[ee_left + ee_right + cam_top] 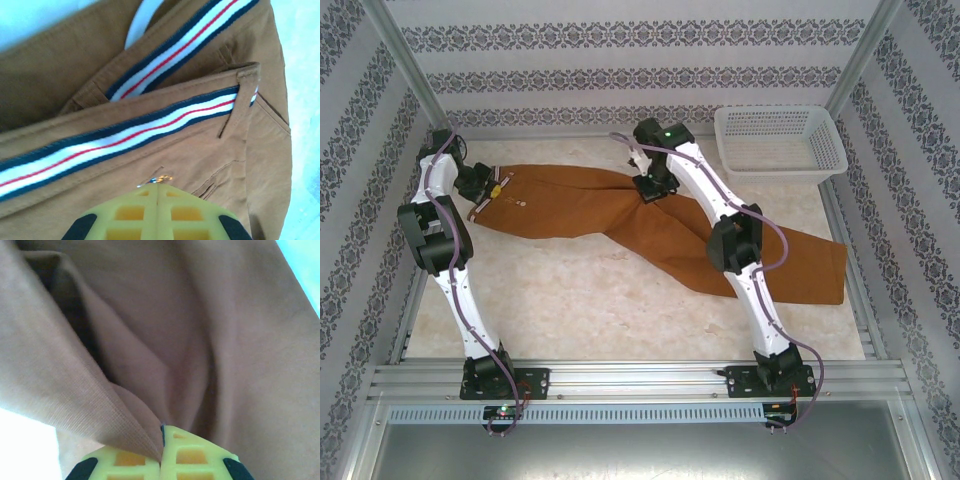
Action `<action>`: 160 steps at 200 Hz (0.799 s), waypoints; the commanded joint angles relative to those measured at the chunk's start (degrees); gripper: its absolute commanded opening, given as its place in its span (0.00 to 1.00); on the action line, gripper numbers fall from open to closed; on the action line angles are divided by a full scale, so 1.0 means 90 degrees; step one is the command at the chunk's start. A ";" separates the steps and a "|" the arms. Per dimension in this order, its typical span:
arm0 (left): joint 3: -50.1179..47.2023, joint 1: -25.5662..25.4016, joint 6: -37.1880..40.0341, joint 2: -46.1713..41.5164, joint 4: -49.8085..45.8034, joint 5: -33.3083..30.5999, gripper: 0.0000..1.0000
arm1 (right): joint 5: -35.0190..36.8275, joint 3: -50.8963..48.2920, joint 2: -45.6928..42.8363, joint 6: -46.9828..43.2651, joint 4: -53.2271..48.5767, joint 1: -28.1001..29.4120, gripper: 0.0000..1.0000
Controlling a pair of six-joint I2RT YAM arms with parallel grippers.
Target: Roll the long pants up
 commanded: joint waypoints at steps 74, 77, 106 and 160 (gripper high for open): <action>0.0005 -0.0019 -0.0070 -0.0026 0.0281 0.0331 0.95 | 0.0813 0.0099 -0.0233 0.0173 0.0521 -0.0261 0.58; 0.0005 -0.0018 -0.0080 -0.0001 0.0293 0.0339 0.87 | 0.0833 -0.0003 -0.0358 0.0185 0.0551 -0.0254 0.58; 0.0051 -0.0105 -0.0179 0.0187 0.0348 0.0286 0.00 | 0.0801 -0.1097 -0.1538 0.0392 0.0873 -0.0198 0.16; 0.0084 -0.0281 -0.0499 0.0859 0.1136 0.1417 0.00 | 0.1392 -0.3685 -0.3078 0.0931 0.0961 0.0060 0.00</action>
